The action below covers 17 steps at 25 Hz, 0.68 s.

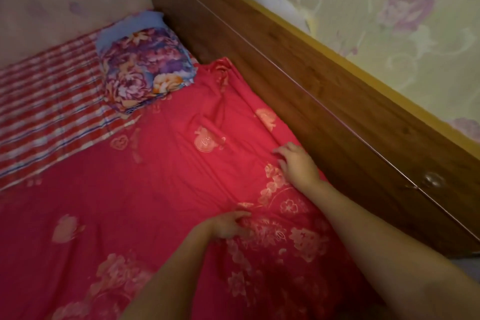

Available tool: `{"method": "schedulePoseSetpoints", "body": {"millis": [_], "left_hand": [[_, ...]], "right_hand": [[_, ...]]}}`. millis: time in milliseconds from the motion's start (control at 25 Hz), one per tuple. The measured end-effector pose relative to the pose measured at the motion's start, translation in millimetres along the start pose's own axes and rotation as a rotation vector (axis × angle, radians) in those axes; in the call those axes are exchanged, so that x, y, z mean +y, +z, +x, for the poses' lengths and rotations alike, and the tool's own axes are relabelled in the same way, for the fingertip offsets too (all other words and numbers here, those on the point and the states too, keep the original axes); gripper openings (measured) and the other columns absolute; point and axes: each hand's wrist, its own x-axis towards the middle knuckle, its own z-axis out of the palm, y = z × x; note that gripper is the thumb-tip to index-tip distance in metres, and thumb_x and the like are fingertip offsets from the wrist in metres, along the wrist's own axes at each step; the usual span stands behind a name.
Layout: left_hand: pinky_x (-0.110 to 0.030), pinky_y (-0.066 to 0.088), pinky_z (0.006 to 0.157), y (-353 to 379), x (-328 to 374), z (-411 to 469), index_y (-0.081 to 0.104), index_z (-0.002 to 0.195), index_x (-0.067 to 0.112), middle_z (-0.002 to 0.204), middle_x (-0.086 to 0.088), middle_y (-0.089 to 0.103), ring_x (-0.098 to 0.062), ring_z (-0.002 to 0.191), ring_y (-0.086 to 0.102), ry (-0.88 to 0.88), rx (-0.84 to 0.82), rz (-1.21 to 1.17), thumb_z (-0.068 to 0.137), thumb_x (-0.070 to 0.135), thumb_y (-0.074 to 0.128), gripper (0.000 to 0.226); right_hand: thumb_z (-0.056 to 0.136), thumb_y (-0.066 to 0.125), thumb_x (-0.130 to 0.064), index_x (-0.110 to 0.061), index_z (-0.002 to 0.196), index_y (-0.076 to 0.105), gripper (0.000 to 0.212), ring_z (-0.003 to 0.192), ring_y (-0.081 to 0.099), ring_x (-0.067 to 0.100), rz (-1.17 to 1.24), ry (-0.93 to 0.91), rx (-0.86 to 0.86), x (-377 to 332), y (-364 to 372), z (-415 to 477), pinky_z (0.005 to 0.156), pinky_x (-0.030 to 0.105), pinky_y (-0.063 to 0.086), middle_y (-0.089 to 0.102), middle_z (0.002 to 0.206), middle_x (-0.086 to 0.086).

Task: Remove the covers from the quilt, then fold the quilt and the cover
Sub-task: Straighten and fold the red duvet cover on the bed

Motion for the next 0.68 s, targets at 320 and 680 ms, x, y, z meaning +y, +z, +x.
{"method": "schedulePoseSetpoints", "body": {"millis": [320, 680], "left_hand": [[-0.024, 0.046, 0.088, -32.3, 12.5, 1.3, 0.040, 0.138, 0.021, 0.114, -0.011, 0.053, -0.023, 0.101, 0.059, 0.080, 0.493, -0.020, 0.073, 0.022, 0.078, 0.075], [-0.073, 0.008, 0.104, 2.5, 38.1, 41.9, -0.018, 0.142, 0.049, 0.147, -0.018, -0.037, -0.051, 0.136, -0.021, -0.057, 0.268, 0.372, 0.072, 0.025, 0.079, 0.122]], "right_hand": [[0.072, 0.080, -0.016, -0.022, 0.061, 0.039, 0.044, 0.060, 0.048, 0.013, 0.480, 0.462, -0.284, -18.7, -5.8, 9.9, 0.046, 0.017, 0.035, 0.051, 0.068, -0.002], [0.037, 0.092, -0.039, -0.006, 0.119, 0.052, 0.098, 0.101, 0.065, 0.023, 0.505, 0.787, -0.898, 59.3, -46.3, -75.0, 0.096, 0.046, 0.049, 0.067, 0.112, 0.008]]}}
